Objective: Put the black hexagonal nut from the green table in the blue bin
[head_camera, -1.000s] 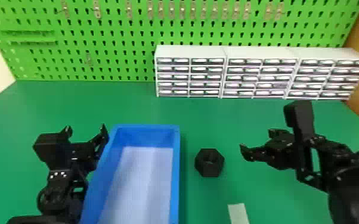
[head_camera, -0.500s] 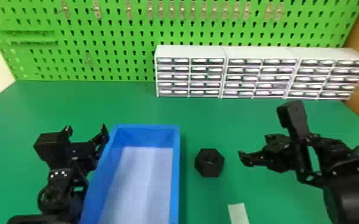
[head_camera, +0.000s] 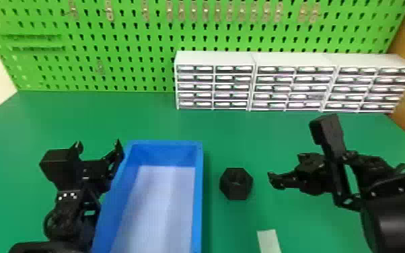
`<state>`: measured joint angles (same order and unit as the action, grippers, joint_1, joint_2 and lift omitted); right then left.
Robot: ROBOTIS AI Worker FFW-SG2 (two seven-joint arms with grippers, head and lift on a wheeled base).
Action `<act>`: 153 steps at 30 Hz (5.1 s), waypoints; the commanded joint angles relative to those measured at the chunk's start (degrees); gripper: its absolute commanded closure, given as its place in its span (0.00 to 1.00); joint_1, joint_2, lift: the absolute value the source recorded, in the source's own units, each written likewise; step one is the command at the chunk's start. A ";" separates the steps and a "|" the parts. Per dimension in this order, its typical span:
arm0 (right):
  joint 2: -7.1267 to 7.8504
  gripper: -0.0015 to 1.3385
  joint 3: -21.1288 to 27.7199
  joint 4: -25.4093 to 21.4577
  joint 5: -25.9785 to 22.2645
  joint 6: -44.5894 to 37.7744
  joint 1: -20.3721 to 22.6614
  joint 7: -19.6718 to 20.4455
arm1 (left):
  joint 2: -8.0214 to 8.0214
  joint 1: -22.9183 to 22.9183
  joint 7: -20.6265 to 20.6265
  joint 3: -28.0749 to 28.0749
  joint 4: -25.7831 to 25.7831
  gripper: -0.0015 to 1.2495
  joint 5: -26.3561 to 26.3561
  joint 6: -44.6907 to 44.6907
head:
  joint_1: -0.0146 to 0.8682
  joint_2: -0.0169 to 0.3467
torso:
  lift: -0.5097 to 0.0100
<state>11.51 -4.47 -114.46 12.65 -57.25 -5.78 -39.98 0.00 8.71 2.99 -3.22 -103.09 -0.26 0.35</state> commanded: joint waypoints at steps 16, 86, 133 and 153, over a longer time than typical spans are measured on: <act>-1.32 0.10 -0.36 1.08 -0.08 0.21 -0.46 -0.09 | 0.15 -0.18 0.00 0.32 0.26 0.28 -0.09 -0.09 | 0.76 0.20 | 0.80; -2.02 0.11 -14.33 30.18 2.38 0.65 -21.46 -4.58 | 0.15 -0.88 0.00 0.32 0.52 0.28 -0.18 -0.44 | 0.76 0.20 | 0.80; -4.66 0.11 -19.87 49.42 5.02 4.43 -31.66 -4.93 | -0.18 -2.38 0.00 1.11 1.22 0.28 -0.44 -1.23 | 0.76 0.20 | 0.80; -5.27 0.11 -21.63 52.94 3.61 5.48 -31.04 -4.84 | -0.18 -2.64 0.00 1.38 1.58 0.28 -0.62 -1.49 | 0.76 0.20 | 0.80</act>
<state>6.25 -25.56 -62.39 16.31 -51.84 -36.84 -44.87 -0.17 6.14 2.99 -1.89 -101.60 -0.88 -1.14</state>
